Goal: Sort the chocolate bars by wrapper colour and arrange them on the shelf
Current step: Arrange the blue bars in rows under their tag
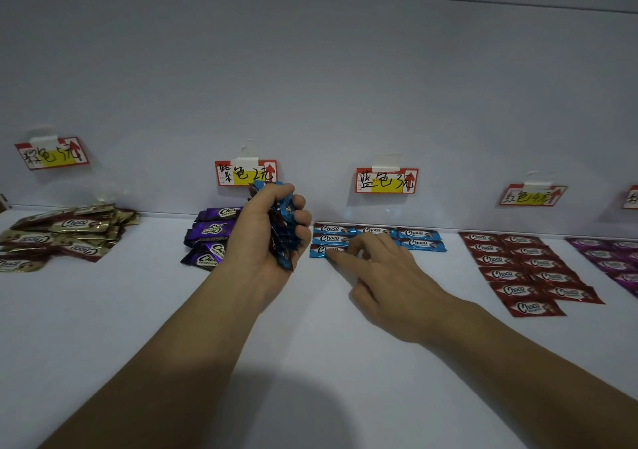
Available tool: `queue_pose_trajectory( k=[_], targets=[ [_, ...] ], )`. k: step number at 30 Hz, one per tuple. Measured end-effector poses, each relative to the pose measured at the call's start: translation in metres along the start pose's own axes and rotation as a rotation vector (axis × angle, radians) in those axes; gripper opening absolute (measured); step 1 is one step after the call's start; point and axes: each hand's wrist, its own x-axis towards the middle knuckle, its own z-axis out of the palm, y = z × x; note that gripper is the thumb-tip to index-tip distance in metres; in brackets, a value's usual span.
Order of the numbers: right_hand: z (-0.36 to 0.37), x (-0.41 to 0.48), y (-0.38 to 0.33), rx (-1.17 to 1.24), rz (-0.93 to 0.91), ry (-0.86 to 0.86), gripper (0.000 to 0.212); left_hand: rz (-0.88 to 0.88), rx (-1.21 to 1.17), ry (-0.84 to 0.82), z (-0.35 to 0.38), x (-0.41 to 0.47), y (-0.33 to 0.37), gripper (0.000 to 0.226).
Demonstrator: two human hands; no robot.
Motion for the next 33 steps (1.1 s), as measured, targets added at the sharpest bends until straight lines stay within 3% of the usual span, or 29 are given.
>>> queue_pose_trajectory(
  k=[8, 13, 17, 22, 27, 30, 33],
  targets=[
    [-0.001, -0.004, -0.001, 0.055, 0.007, 0.073, 0.060, -0.041, -0.098, 0.078, 0.002, 0.000, -0.008, 0.008],
    [-0.020, -0.010, -0.019, 0.467, -0.081, 0.405, 0.042, -0.062, -0.044, 0.094, 0.003, 0.002, -0.023, 0.010],
    [-0.024, -0.009, -0.025, 0.343, -0.246, 0.489, 0.023, -0.099, -0.034, 0.137, 0.012, -0.004, -0.035, 0.021],
    [-0.023, -0.011, -0.017, 0.294, -0.293, 0.629, 0.008, -0.093, -0.146, 0.113, 0.021, -0.011, -0.037, 0.026],
    [-0.033, -0.015, -0.014, 0.445, -0.225, 0.591, 0.009, -0.004, -0.165, 0.169, 0.015, -0.003, -0.025, 0.020],
    [-0.041, -0.019, -0.009, 0.729, -0.108, 0.621, 0.013, 0.021, -0.121, 0.180, 0.009, 0.000, -0.018, 0.021],
    [-0.052, -0.017, -0.001, 1.054, 0.091, 0.596, 0.022, 0.034, 0.078, 0.206, 0.004, 0.000, -0.015, 0.023]
  ],
)
